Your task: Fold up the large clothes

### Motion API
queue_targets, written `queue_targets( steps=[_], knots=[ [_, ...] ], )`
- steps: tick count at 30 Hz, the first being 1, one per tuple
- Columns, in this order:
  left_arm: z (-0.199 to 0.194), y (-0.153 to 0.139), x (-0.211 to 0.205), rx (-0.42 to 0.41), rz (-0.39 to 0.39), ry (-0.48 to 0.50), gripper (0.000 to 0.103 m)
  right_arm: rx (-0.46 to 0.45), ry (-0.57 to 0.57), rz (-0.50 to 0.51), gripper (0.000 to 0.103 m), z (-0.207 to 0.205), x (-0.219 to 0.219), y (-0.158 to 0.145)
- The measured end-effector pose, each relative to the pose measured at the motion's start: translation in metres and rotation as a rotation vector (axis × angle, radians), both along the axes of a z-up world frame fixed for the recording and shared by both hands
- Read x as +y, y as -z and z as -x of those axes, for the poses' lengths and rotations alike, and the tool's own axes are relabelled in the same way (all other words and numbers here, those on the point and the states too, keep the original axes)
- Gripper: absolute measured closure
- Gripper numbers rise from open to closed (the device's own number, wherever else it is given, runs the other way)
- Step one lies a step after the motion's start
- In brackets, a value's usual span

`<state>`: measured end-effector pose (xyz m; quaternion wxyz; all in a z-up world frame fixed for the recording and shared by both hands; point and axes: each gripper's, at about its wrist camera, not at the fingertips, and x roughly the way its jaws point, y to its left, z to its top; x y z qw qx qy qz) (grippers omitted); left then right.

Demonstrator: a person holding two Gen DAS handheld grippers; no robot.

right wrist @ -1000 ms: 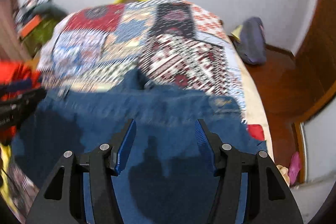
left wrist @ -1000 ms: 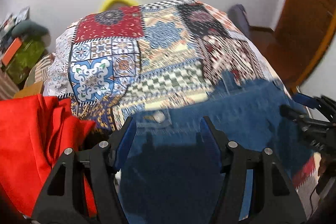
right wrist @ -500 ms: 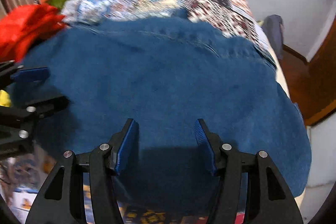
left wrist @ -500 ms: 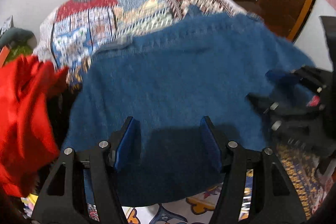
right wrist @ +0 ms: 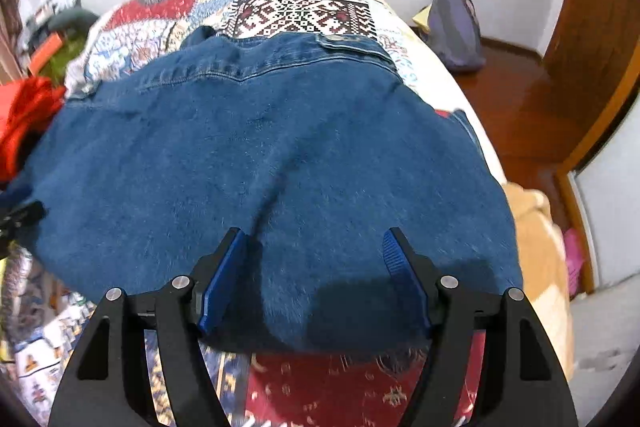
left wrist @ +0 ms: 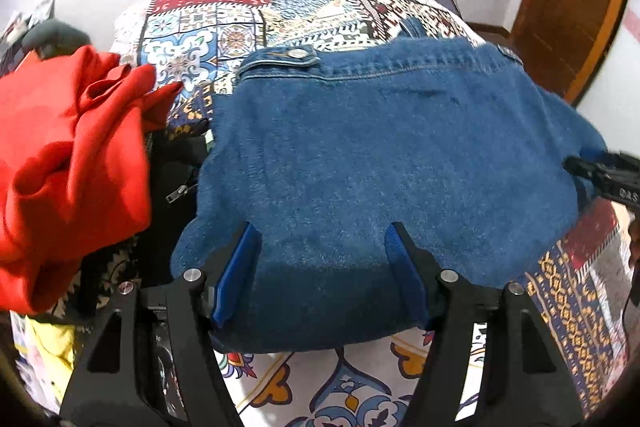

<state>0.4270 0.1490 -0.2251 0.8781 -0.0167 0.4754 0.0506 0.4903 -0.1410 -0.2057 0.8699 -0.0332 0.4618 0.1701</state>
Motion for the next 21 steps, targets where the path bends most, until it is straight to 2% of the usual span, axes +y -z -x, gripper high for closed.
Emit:
queue_targets(
  steps=[6, 9, 11, 14, 21],
  knots=[
    [0.007, -0.005, 0.007, -0.007, 0.032, -0.052, 0.036, -0.051, 0.026, 0.1, 0.036, 0.015, -0.001, -0.007],
    [0.022, -0.017, 0.017, -0.035, 0.004, -0.148, 0.036, -0.062, 0.031, 0.15, 0.036, 0.02, -0.004, -0.009],
    [0.033, -0.023, 0.028, -0.05, 0.037, -0.202, 0.036, -0.048, 0.035, 0.145, 0.036, 0.023, -0.008, -0.011],
    [0.05, -0.025, 0.048, -0.044, 0.158, -0.269, 0.036, -0.034, 0.06, 0.103, 0.036, 0.027, -0.015, -0.015],
    [0.064, -0.006, 0.051, -0.005, 0.437, -0.243, 0.036, -0.029, 0.084, 0.001, 0.036, 0.033, -0.019, -0.026]
  ],
)
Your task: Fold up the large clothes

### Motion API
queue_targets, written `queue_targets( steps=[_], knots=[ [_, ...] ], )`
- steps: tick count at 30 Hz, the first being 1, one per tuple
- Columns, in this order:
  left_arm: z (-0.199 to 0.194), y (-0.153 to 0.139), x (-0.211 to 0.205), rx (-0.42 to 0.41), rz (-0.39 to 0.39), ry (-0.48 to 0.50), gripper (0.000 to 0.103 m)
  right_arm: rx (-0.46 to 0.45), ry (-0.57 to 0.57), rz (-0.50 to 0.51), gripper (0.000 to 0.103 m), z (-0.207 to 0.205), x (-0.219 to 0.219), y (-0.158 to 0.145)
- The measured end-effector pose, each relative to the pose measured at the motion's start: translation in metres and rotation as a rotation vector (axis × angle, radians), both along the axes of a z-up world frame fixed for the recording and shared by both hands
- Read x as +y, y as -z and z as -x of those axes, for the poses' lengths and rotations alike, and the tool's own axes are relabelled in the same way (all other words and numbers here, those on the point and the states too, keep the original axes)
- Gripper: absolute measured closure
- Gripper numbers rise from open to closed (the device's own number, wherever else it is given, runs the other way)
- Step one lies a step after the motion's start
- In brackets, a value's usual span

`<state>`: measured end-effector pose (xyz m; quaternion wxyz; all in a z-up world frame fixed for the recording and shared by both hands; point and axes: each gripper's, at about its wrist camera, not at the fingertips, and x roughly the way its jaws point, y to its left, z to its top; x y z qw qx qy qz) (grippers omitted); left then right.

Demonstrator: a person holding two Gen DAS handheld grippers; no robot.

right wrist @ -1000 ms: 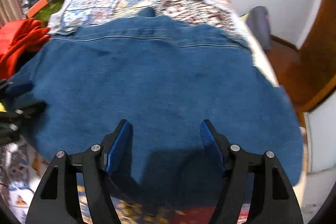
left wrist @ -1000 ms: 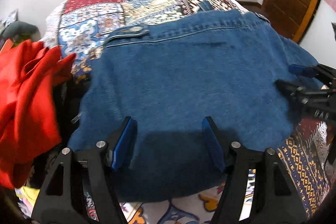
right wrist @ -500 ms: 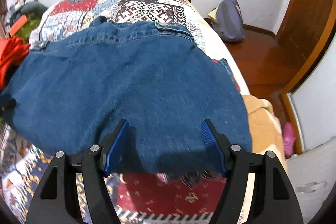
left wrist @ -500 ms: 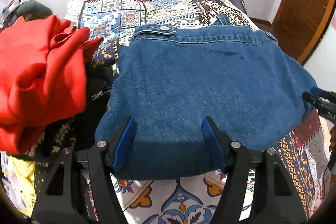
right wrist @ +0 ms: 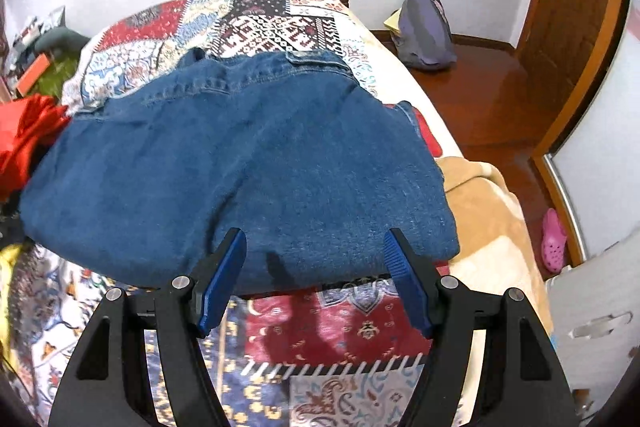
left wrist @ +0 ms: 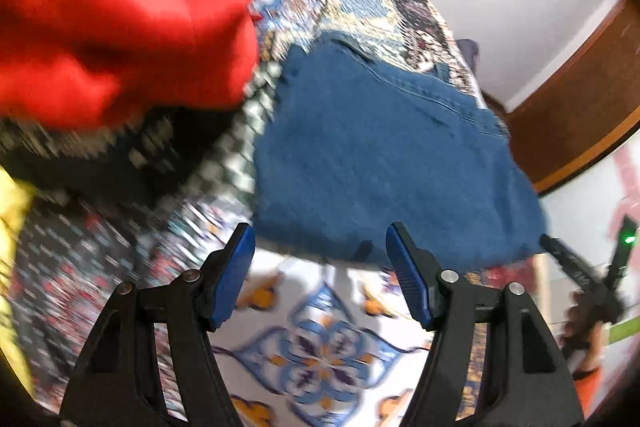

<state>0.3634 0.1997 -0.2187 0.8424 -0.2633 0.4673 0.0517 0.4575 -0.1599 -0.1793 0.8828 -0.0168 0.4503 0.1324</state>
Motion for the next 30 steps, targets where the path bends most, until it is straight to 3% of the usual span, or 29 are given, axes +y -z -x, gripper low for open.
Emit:
queue_targets(
  steps=[1, 5, 9, 13, 18, 21, 22, 25, 30],
  knots=[
    [-0.001, 0.008, 0.001, 0.002, 0.073, 0.0, 0.036, -0.004, -0.001, -0.005, 0.036, 0.001, 0.001, -0.001],
    [-0.007, 0.039, 0.008, 0.035, 0.247, -0.055, 0.036, -0.008, -0.021, -0.025, 0.036, 0.004, 0.007, -0.003],
    [-0.019, 0.049, 0.013, 0.005, 0.296, -0.093, 0.036, -0.001, -0.03, -0.028, 0.036, 0.004, 0.012, 0.0],
    [-0.033, 0.051, 0.008, -0.001, 0.253, -0.122, 0.035, 0.014, -0.031, -0.017, 0.036, 0.003, 0.017, 0.008],
    [-0.048, 0.05, 0.001, -0.025, 0.135, -0.17, 0.035, 0.036, -0.03, -0.011, 0.036, 0.003, 0.022, 0.014],
    [-0.053, 0.05, 0.001, -0.024, 0.08, -0.205, 0.046, 0.047, -0.032, -0.015, 0.036, 0.004, 0.025, 0.015],
    [-0.053, 0.048, 0.002, -0.024, 0.065, -0.216, 0.055, 0.05, -0.033, -0.018, 0.036, 0.005, 0.026, 0.014],
    [-0.052, 0.033, -0.001, -0.037, 0.008, -0.198, 0.066, 0.045, -0.038, -0.031, 0.036, 0.01, 0.027, 0.008],
    [-0.051, -0.023, -0.036, -0.14, -0.193, -0.091, 0.071, 0.021, -0.037, -0.044, 0.036, 0.015, 0.029, -0.009]
  ],
)
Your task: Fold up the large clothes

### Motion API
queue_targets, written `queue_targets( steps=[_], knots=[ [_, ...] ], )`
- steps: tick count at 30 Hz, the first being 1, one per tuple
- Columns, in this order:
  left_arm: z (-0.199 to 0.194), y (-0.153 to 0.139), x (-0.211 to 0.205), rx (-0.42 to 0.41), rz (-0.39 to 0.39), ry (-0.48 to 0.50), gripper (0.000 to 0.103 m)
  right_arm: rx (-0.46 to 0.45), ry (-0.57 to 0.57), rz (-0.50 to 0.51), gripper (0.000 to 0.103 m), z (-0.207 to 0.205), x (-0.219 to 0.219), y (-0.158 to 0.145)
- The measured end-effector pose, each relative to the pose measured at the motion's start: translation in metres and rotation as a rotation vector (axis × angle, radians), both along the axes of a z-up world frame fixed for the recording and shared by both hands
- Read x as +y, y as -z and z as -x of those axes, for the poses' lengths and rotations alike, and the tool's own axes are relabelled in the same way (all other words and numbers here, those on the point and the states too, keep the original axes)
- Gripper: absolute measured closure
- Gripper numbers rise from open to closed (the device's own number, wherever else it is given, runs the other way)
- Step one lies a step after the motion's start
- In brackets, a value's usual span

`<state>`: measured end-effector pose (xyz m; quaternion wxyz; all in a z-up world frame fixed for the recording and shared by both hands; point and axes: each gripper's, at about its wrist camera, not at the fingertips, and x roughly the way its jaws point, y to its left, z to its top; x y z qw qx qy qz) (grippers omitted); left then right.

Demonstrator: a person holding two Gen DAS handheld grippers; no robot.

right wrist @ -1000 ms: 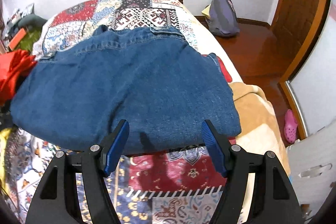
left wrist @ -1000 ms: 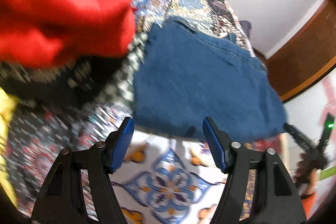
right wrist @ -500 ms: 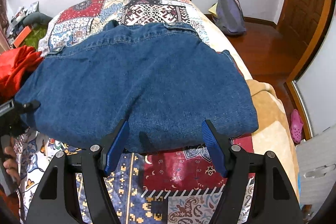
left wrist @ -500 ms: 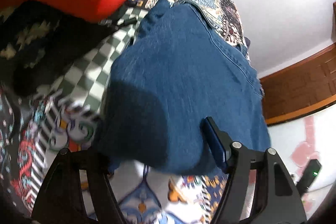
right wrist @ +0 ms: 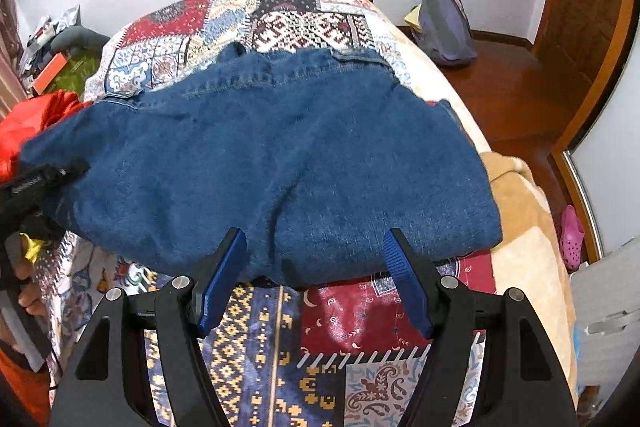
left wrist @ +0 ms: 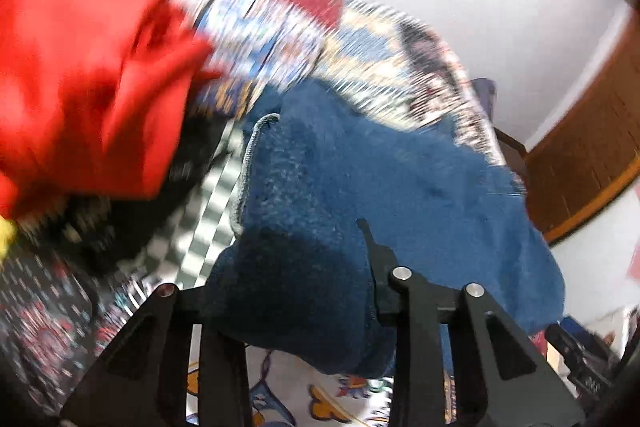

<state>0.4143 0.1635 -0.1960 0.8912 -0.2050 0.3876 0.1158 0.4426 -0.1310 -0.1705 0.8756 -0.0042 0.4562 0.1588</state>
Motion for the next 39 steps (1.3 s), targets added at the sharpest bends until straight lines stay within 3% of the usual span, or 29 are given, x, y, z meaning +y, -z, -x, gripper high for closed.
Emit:
queue_targets(
  steps=[4, 6, 13, 17, 22, 25, 32, 35, 39],
  knots=[
    [0.008, -0.047, -0.022, -0.093, -0.123, 0.081, 0.072, -0.012, -0.007, -0.026, 0.036, -0.002, 0.009, -0.016],
    [0.012, -0.07, -0.022, -0.14, -0.144, 0.094, 0.073, -0.007, -0.029, -0.052, 0.036, -0.006, 0.018, -0.024],
    [0.036, -0.12, 0.008, -0.219, -0.302, 0.009, 0.073, 0.062, -0.187, -0.153, 0.036, -0.017, 0.101, -0.022],
    [0.044, -0.12, 0.021, -0.198, -0.402, -0.037, 0.073, 0.178, -0.295, -0.216, 0.036, -0.016, 0.161, 0.009],
    [0.038, -0.09, 0.018, -0.112, -0.449, -0.007, 0.073, 0.219, -0.344, -0.156, 0.035, -0.008, 0.192, 0.047],
    [0.032, -0.079, 0.006, -0.102, -0.477, 0.016, 0.073, 0.229, -0.367, -0.156, 0.036, -0.008, 0.176, 0.044],
    [0.028, -0.091, -0.038, -0.172, -0.483, 0.131, 0.073, 0.085, -0.157, -0.017, 0.035, -0.006, 0.059, 0.026],
    [0.022, -0.095, -0.071, -0.197, -0.463, 0.21, 0.073, 0.106, -0.004, 0.032, 0.034, -0.011, 0.017, 0.041],
    [0.007, -0.088, -0.127, -0.199, -0.435, 0.35, 0.074, 0.196, 0.076, -0.049, 0.033, -0.012, -0.012, 0.066]
  ],
)
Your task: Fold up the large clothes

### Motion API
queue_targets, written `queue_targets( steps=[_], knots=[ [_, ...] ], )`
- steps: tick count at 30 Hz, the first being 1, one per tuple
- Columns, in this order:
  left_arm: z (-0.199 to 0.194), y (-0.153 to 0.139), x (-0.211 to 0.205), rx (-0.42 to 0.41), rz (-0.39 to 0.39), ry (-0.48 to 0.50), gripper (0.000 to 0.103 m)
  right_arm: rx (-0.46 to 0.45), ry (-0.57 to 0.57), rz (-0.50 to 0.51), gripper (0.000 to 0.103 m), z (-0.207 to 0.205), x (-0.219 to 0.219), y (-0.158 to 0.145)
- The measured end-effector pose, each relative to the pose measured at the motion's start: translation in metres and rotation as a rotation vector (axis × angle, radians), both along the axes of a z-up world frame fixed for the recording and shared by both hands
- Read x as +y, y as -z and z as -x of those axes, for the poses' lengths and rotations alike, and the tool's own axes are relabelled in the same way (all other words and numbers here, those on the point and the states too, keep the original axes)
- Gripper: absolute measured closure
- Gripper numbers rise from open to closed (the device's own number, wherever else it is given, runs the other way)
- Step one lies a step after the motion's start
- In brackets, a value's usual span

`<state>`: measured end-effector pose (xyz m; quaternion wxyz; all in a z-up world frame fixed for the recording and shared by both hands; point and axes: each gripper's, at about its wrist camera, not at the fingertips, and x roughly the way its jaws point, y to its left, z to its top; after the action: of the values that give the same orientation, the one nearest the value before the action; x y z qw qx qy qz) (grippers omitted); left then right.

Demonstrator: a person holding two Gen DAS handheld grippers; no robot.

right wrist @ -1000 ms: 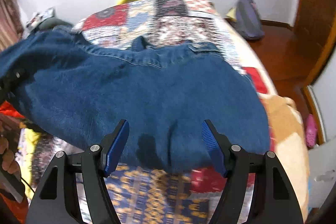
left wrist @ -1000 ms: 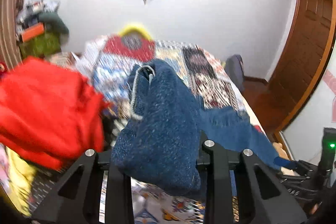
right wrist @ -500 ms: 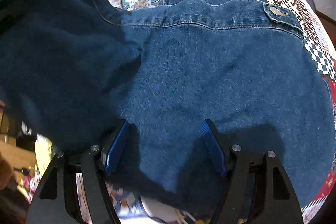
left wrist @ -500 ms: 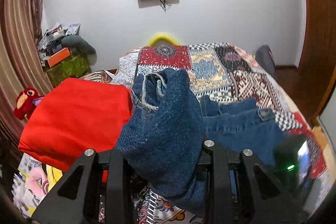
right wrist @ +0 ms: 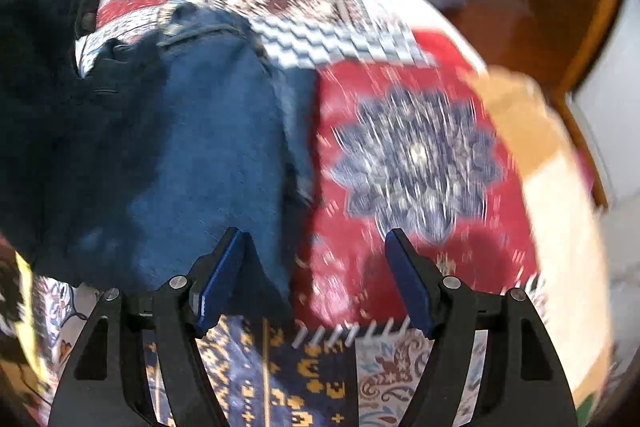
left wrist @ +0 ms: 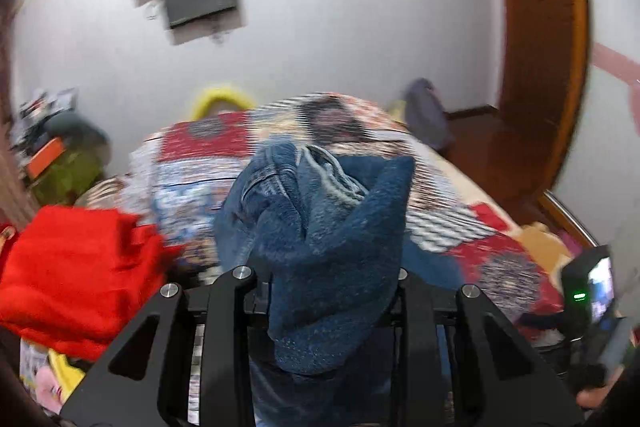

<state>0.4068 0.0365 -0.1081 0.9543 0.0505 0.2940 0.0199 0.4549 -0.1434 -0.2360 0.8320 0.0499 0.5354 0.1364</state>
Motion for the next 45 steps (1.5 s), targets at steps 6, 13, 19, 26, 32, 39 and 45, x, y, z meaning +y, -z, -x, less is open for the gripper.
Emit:
queue_targets(
  steps=[6, 13, 19, 26, 32, 39, 45],
  knots=[
    [-0.015, 0.055, -0.064, 0.213, 0.042, 0.217, 0.074, 0.038, 0.004, -0.085, 0.032, 0.009, -0.015, 0.005],
    [-0.012, 0.099, -0.065, 0.424, 0.099, 0.284, 0.068, 0.067, 0.018, -0.065, 0.032, 0.027, -0.041, 0.003],
    [0.015, 0.07, -0.062, 0.407, 0.167, 0.359, 0.043, 0.033, 0.032, -0.074, 0.032, 0.037, -0.056, -0.015],
    [0.044, 0.01, -0.038, 0.255, 0.144, 0.32, 0.034, -0.067, 0.013, -0.101, 0.032, 0.046, -0.053, -0.062],
    [0.04, 0.005, 0.013, 0.217, 0.037, 0.168, 0.03, -0.151, -0.053, -0.116, 0.032, 0.037, -0.018, -0.093],
    [0.027, 0.065, 0.069, 0.383, 0.085, 0.053, 0.03, -0.192, -0.167, -0.115, 0.032, 0.027, 0.037, -0.1],
    [0.031, 0.103, 0.076, 0.418, 0.118, 0.041, 0.03, -0.152, -0.21, -0.034, 0.032, 0.016, 0.063, -0.071]
  ],
)
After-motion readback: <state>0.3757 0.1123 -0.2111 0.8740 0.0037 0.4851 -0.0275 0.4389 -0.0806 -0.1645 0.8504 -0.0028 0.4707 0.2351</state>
